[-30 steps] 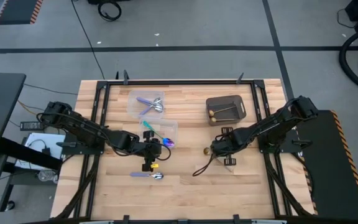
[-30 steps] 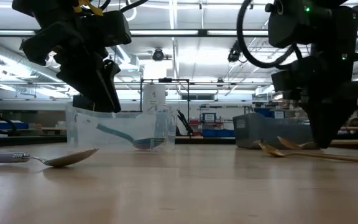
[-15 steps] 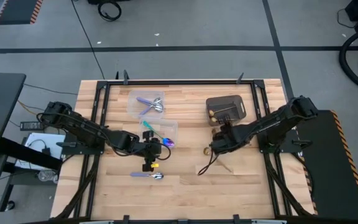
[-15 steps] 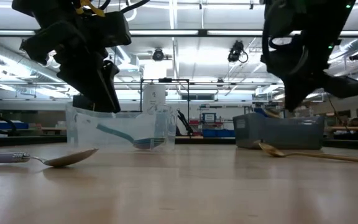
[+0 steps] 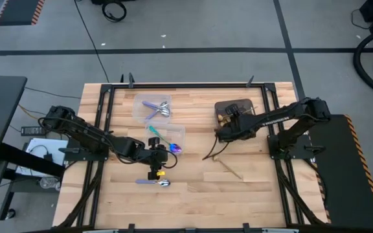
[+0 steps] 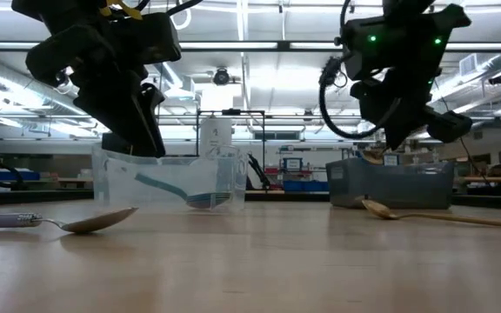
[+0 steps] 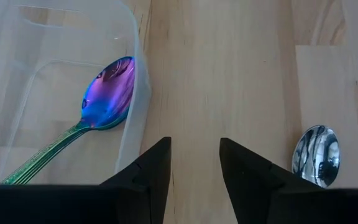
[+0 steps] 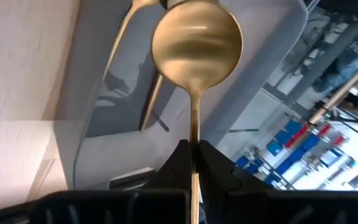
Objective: Sort silverware by color (type)
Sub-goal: Put the gold spoon into the black bin
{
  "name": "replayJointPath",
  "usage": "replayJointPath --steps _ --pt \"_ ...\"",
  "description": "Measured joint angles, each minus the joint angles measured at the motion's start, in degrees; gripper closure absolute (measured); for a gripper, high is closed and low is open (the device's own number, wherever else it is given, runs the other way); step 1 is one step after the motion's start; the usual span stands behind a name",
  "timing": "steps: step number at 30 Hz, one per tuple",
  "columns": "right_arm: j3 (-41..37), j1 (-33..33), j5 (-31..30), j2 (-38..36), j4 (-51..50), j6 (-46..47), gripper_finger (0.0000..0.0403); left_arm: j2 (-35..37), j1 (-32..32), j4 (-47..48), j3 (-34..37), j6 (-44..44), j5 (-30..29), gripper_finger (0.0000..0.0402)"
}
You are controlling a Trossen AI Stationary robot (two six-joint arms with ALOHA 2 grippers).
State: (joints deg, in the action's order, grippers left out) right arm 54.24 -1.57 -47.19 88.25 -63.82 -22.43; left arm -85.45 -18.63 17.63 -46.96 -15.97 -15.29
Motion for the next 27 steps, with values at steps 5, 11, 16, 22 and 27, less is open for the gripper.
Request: replayJointPath --steps 5,11,16,22,27 --pt "0.0 4.4 3.1 -3.4 3.0 -6.4 0.0389 0.0 0.0 0.0 0.0 0.0 0.0 0.0257" --pt "0.0 11.1 7.6 -5.8 7.5 -18.8 0.0389 0.0 0.0 -0.2 0.0 -0.3 0.0 0.0257" --pt "-0.1 15.5 13.6 -5.6 14.2 -28.9 0.0389 0.0 0.0 -0.1 0.0 -1.5 0.0 0.0257" --pt "-2.7 16.1 19.4 -2.6 22.0 -33.2 0.0389 0.0 0.0 -0.2 0.0 -2.0 0.0 0.0257" --pt "-3.5 16.9 23.1 -0.2 23.2 -32.8 0.0389 0.0 -0.1 0.1 0.0 -3.2 0.1 0.0257"
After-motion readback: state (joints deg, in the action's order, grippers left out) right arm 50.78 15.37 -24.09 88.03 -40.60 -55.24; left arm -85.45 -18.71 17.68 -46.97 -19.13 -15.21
